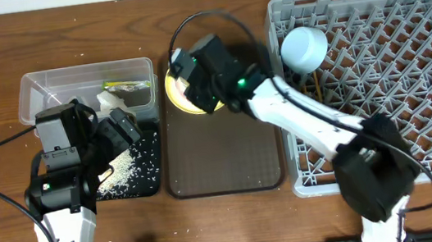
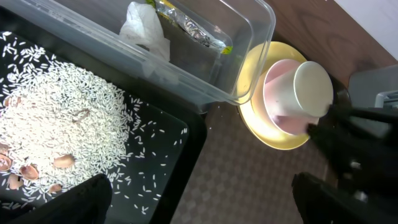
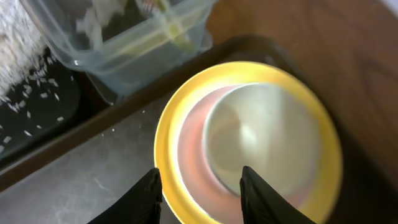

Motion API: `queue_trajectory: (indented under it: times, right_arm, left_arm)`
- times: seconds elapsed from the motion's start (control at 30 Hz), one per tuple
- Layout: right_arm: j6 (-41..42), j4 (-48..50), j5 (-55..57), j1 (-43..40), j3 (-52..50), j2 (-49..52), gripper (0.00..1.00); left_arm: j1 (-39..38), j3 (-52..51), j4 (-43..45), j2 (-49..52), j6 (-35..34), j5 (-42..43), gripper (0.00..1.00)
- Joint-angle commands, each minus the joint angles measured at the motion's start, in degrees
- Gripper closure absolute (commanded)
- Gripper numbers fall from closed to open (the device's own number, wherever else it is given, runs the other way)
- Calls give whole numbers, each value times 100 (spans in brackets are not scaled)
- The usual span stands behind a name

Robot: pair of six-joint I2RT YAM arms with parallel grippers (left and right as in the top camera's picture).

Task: Sort waste into correct bins and load items into the dishwasher rack
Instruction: 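Move the right gripper left over the yellow plate stack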

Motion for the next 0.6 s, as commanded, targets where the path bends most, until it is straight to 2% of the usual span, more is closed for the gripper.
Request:
queue_trajectory:
  times: [0.0, 0.57]
  right_arm:
    - [-162, 118, -28, 52, 63, 120, 60]
    - [-417, 262, 15, -39, 63, 452, 61]
  left_arm:
    - [22, 125, 0, 7, 72, -13, 4]
    - [22, 125, 0, 7, 72, -13, 4]
